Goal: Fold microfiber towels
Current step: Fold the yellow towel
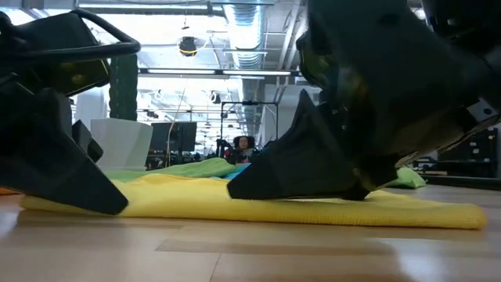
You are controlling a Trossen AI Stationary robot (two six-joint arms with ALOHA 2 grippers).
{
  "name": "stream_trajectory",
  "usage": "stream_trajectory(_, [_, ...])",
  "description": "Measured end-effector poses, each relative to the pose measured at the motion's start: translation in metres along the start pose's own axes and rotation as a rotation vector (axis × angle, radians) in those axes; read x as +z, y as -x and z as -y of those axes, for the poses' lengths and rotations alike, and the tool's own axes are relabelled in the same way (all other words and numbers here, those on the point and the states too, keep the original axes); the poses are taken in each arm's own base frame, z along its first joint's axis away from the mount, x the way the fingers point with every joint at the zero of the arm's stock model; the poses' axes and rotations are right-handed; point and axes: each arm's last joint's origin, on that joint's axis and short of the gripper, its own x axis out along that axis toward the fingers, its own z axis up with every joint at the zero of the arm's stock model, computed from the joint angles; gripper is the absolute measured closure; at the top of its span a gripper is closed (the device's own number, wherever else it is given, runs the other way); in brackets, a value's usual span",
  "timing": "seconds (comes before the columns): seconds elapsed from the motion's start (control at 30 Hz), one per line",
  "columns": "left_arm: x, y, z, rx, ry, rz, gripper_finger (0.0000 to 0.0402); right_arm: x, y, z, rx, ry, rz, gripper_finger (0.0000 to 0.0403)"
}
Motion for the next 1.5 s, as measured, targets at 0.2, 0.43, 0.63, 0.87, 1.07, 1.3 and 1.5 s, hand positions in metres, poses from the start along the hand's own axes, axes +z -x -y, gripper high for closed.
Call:
stream_trajectory(0.2, [-0.001, 0.000, 0.000, 0.001, -0.001, -0.010, 0.0402, 0.003, 0.009, -0.012, 0.001, -0.020, 0.067, 0.0381])
stream_trajectory(0.43, [-0.001, 0.000, -0.001, 0.002, -0.001, -0.016, 0.0402, -0.028, 0.007, -0.009, -0.048, -0.066, -0.005, 0.0387])
stream_trajectory(0.63, [-0.001, -0.001, -0.002, 0.013, -0.002, -0.008, 0.0402, -0.032, 0.008, -0.007, -0.072, -0.015, -0.045, 0.0380])
stream_trajectory(0.87, [0.000, -0.002, -0.002, 0.011, 0.001, -0.001, 0.0402, -0.015, 0.016, -0.009, -0.043, 0.010, -0.039, 0.0387])
stream_trajectory(1.07, [0.000, -0.002, -0.003, 0.016, -0.002, 0.005, 0.0402, 0.025, 0.047, -0.029, -0.070, 0.051, 0.077, 0.0379])
stream_trajectory(1.3, [0.000, -0.002, -0.003, 0.017, -0.006, 0.007, 0.0402, -0.035, 0.072, -0.041, -0.127, -0.077, 0.018, 0.0390])
stream_trajectory(1.5, [0.000, -0.002, -0.003, 0.017, -0.013, 0.007, 0.0402, -0.070, 0.078, -0.037, -0.210, -0.204, 0.058, 0.0382])
